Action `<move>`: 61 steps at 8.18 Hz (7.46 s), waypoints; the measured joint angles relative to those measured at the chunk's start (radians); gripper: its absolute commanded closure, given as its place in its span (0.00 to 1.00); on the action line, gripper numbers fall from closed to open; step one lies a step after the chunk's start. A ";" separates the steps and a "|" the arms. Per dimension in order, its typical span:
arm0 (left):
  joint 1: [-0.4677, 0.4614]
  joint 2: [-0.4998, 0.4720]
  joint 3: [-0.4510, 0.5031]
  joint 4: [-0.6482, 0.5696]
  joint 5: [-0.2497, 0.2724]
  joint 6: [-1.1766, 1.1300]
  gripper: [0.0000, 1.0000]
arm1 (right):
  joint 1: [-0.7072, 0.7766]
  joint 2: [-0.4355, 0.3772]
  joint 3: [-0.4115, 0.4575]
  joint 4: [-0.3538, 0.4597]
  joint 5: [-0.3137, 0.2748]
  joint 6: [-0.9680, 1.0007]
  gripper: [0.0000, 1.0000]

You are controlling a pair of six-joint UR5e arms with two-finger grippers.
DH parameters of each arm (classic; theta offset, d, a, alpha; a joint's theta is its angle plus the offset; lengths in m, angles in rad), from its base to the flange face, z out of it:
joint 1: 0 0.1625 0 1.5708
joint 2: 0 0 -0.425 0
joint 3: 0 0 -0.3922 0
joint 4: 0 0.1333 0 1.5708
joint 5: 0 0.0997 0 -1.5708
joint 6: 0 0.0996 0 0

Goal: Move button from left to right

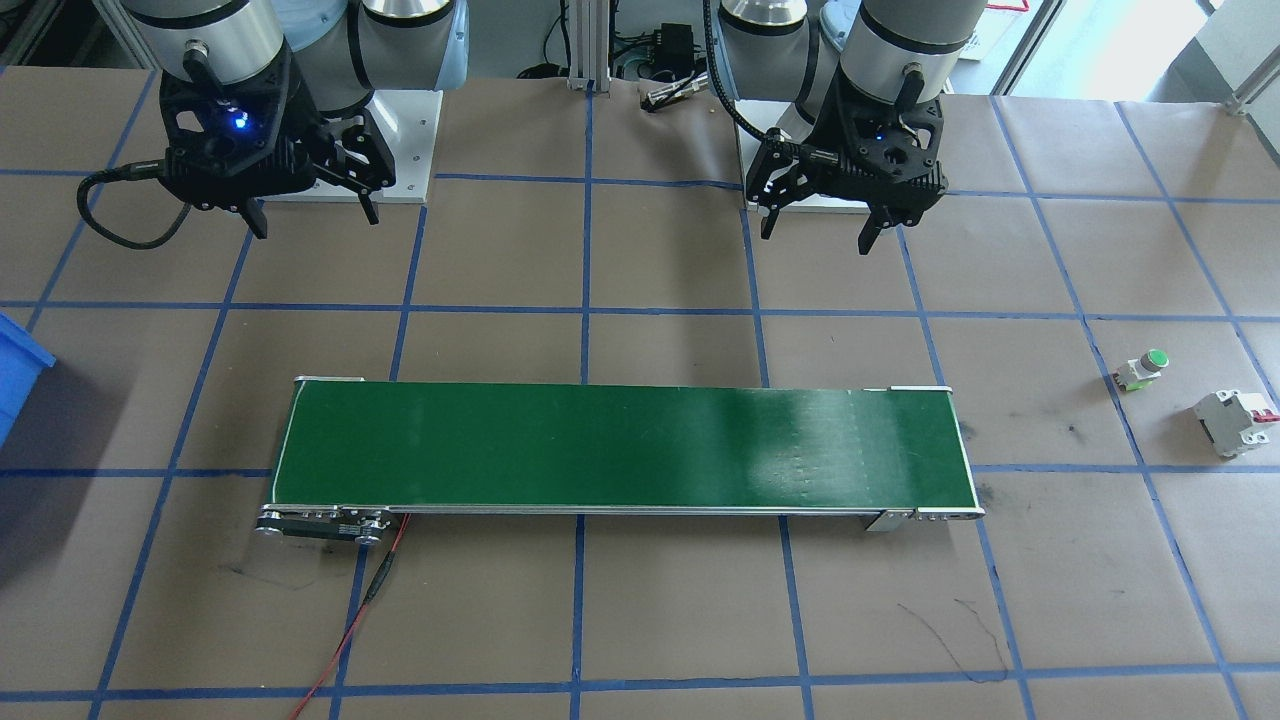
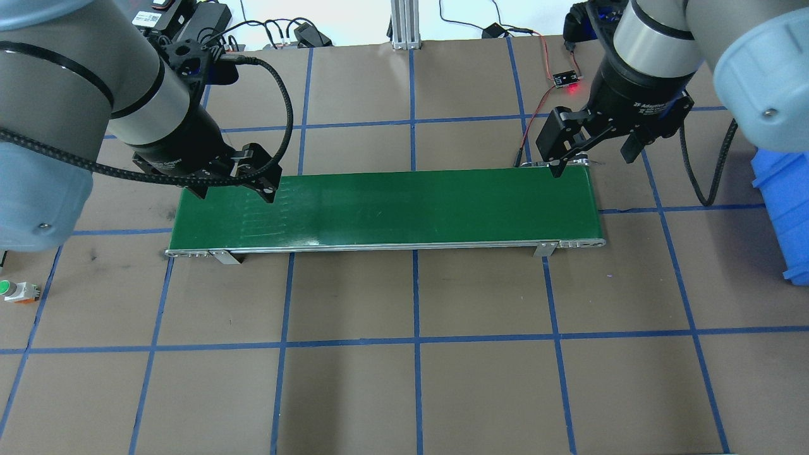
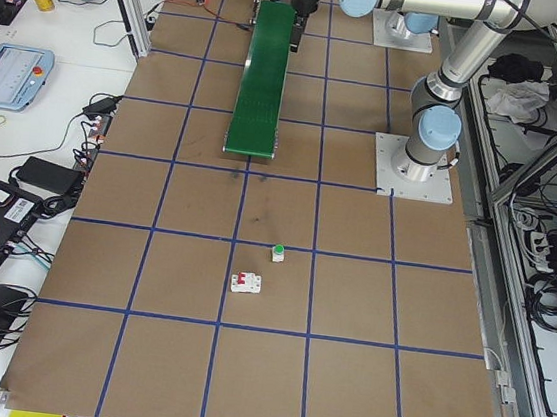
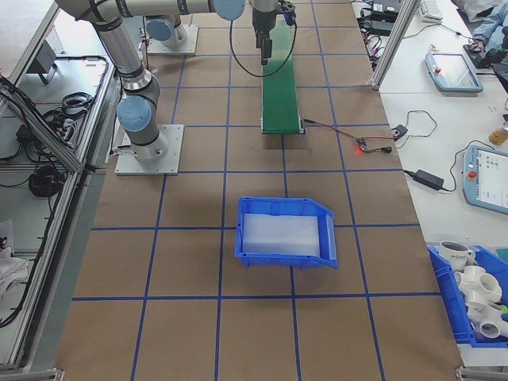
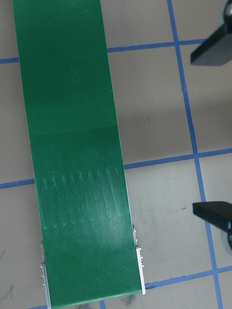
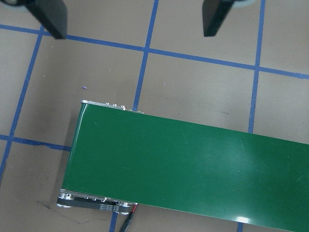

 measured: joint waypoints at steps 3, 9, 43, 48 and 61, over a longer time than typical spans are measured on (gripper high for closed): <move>0.072 0.001 0.004 -0.009 0.004 0.156 0.00 | 0.000 0.000 0.000 0.000 -0.001 0.000 0.00; 0.615 -0.068 -0.004 0.041 0.003 0.461 0.00 | 0.000 0.000 0.000 0.000 -0.001 0.001 0.00; 0.678 -0.316 0.009 0.248 0.194 0.594 1.00 | 0.002 0.000 0.000 0.000 0.001 0.005 0.00; 0.335 -0.306 0.002 0.267 0.096 0.274 1.00 | 0.001 0.001 0.000 0.000 0.001 0.003 0.00; 0.287 -0.438 -0.004 0.275 0.105 0.312 0.00 | 0.001 0.002 0.000 0.000 0.001 0.002 0.00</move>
